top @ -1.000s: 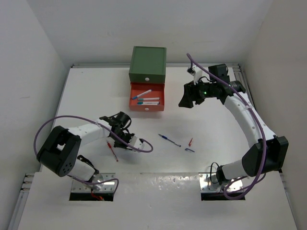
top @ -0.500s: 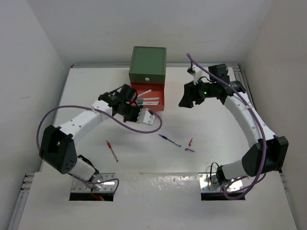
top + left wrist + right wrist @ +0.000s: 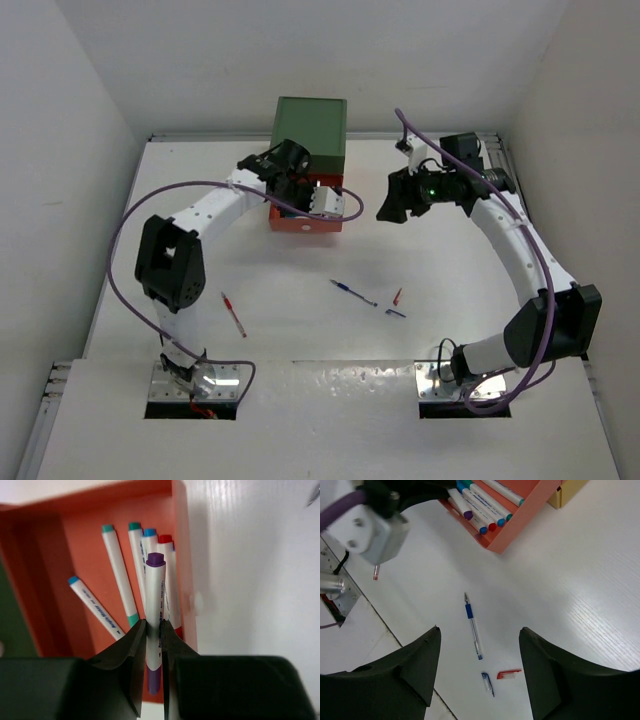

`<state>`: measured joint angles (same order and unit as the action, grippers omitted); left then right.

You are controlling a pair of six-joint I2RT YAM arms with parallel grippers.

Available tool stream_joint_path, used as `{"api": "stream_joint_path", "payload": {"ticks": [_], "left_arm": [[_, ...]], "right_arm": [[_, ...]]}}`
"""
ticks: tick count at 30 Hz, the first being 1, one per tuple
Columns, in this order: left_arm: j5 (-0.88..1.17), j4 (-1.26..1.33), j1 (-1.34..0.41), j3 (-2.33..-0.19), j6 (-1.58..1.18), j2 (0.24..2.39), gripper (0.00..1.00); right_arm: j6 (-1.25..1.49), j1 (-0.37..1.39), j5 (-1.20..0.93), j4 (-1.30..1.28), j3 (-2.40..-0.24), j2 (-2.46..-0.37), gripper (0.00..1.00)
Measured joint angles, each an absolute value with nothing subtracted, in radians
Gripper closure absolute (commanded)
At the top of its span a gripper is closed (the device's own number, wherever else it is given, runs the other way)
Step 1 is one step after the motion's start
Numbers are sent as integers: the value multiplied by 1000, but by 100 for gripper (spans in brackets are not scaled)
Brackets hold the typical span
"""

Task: Sort the stationery into containers
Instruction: Place the pen in the drawer.

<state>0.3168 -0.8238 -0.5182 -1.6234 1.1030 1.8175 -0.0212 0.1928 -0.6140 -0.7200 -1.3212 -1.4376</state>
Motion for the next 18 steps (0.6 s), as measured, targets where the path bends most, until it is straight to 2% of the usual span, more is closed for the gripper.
{"api": "stream_joint_path", "payload": {"ticks": [1,4,8,14,18], "left_arm": [[311,-820,-511,-1627,1099,1847,96],[290,-811,-494,-1646,1090,1900,83],[284,-790,-482,-1698,1082,1930,61],[283,-737,-476,-1723,1051,1929,44],[289,-668,-467,-1682,999,1892,44]], "right_arm": [[-22,189,-614,-720,-1321,-1438,37],[-22,178,-614,-721,-1321,-1439,37],[-22,172,-614,-725,-1321,-1441,37],[-22,172,-615,-729,-1321,-1451,37],[-22,172,-615,-727,-1325,-1459,41]]}}
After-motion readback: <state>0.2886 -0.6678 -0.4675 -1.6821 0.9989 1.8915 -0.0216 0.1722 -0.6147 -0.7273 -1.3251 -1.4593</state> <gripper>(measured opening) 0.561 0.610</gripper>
